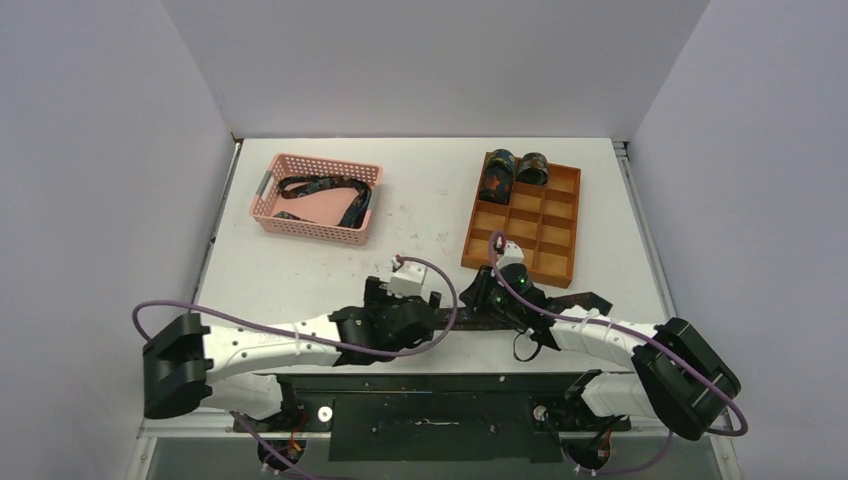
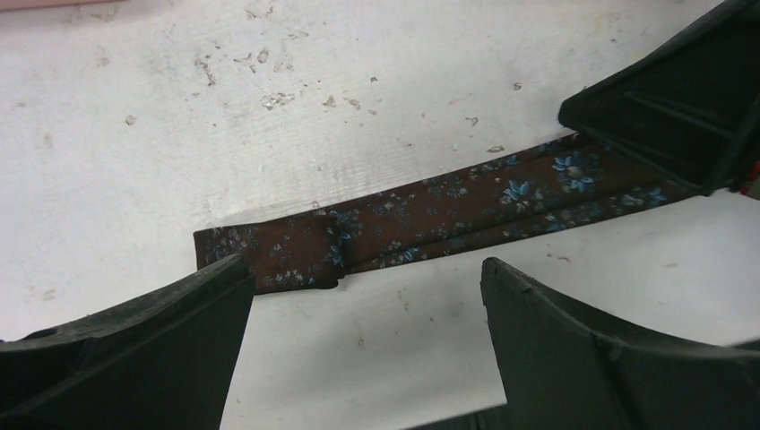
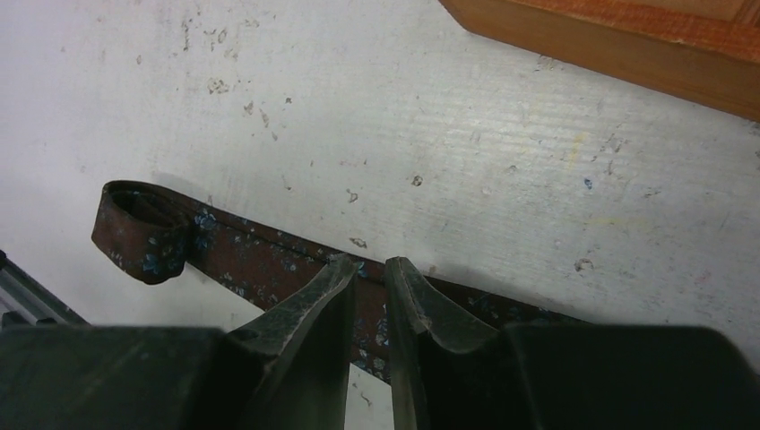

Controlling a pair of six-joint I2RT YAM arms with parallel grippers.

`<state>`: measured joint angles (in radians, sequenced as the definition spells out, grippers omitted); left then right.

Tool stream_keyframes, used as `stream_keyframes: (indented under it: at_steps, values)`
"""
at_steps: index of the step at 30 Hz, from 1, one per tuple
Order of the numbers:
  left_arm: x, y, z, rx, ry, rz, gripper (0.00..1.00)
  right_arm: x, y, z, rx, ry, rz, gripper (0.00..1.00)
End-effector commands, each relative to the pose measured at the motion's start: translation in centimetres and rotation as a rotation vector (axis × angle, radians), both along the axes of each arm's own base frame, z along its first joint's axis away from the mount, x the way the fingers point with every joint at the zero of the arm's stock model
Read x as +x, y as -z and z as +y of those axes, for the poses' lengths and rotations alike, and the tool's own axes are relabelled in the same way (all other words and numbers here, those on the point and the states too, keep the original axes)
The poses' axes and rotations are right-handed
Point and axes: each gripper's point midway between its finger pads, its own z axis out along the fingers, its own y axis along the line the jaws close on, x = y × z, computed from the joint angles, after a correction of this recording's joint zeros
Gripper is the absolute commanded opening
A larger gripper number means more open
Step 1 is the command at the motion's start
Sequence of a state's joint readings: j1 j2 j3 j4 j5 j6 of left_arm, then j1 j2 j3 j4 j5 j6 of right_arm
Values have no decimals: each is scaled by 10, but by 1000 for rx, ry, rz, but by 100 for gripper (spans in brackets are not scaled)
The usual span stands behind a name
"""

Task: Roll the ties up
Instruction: Roll the tie at the center of the board.

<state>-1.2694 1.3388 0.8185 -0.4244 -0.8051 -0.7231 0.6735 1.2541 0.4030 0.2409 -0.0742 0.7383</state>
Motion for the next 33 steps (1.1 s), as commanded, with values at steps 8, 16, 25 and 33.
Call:
stream_keyframes:
  at_steps: [8, 16, 25, 33]
  values:
    - [34, -27, 75, -688, -110, 102, 94, -30, -53, 110, 168, -297, -54, 45]
    - [41, -1, 106, -993, -199, 163, 93, -29, -30, 148, 251, -253, 76, 58]
    - [39, 19, 107, -1037, -228, 204, 91, -23, -18, 165, 277, -242, 109, 58]
    - [38, 31, 106, -1028, -231, 242, 88, -21, -22, 167, 282, -226, 95, 58]
